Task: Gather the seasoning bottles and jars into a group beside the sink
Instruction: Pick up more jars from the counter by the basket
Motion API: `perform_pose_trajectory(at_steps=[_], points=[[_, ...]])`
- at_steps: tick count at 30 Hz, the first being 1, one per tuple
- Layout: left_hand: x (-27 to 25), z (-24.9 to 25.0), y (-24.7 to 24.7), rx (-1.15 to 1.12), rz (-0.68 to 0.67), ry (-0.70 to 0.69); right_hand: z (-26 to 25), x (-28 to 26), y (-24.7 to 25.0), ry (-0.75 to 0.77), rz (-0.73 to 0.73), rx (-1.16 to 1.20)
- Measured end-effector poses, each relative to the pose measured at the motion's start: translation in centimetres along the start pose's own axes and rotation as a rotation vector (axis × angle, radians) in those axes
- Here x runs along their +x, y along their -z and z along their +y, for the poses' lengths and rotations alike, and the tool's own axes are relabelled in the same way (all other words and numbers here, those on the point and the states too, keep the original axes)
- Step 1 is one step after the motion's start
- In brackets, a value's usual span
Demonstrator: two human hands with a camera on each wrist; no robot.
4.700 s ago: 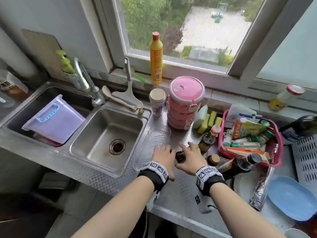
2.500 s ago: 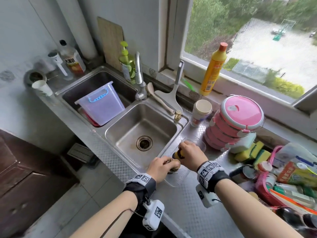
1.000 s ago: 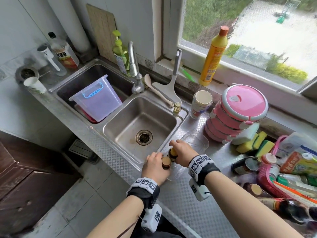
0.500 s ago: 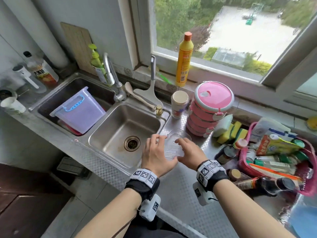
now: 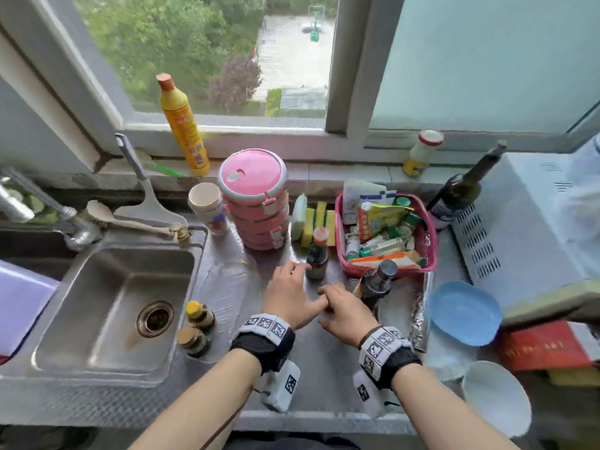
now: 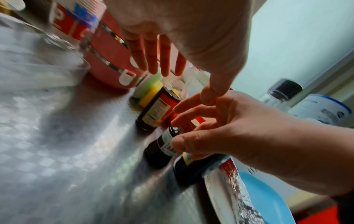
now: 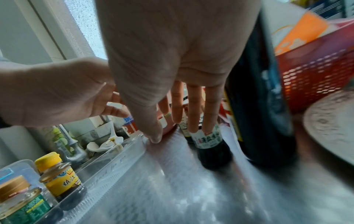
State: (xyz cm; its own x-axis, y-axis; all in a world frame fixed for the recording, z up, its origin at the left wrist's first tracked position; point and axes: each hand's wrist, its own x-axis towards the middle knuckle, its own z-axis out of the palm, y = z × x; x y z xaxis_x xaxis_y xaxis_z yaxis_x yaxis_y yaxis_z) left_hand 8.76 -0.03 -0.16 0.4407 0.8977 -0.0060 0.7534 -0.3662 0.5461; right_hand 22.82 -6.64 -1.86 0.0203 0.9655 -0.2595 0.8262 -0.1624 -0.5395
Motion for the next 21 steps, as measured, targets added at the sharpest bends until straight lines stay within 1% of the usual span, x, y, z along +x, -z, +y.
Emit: perform_pose_trajectory(at_steps=[2,6,8,9,11,13,17,21], points=[[0.3,0.8,-1.2,-0.015,-0.104,-0.008,0.7,-1.0,0.0,-0.003,0.009,0.029],[1.4,2.3,-3.1,-0.014,-0.360,-0.026,2.0,-2.0,-0.1,0.000,0.033,0.103],[2.1,2.7,-3.6,-0.016,-0.450,-0.035,2.1,-2.2,-0.1,0.009,0.025,0.124],[2.3,2.9,-3.8,-0.025,-0.473,-0.053,2.1,-2.2,-0.1,0.007,0.026,0.133],[2.7,3.5,-4.0,-0.021,-0.490,-0.098,2.1,-2.2,0.0,-0.004,0.019,0.133],[3.0,3.7,-4.1,0.002,-0.477,-0.135,2.2,-2.3,0.2,-0.015,0.019,0.125],[3.2,3.2,-4.1,0.003,-0.466,-0.140,2.2,-2.5,0.5,0.011,0.048,0.133],[2.8,2.9,-4.0,0.036,-0.454,-0.157,1.9,-2.6,0.2,0.017,0.094,0.202]])
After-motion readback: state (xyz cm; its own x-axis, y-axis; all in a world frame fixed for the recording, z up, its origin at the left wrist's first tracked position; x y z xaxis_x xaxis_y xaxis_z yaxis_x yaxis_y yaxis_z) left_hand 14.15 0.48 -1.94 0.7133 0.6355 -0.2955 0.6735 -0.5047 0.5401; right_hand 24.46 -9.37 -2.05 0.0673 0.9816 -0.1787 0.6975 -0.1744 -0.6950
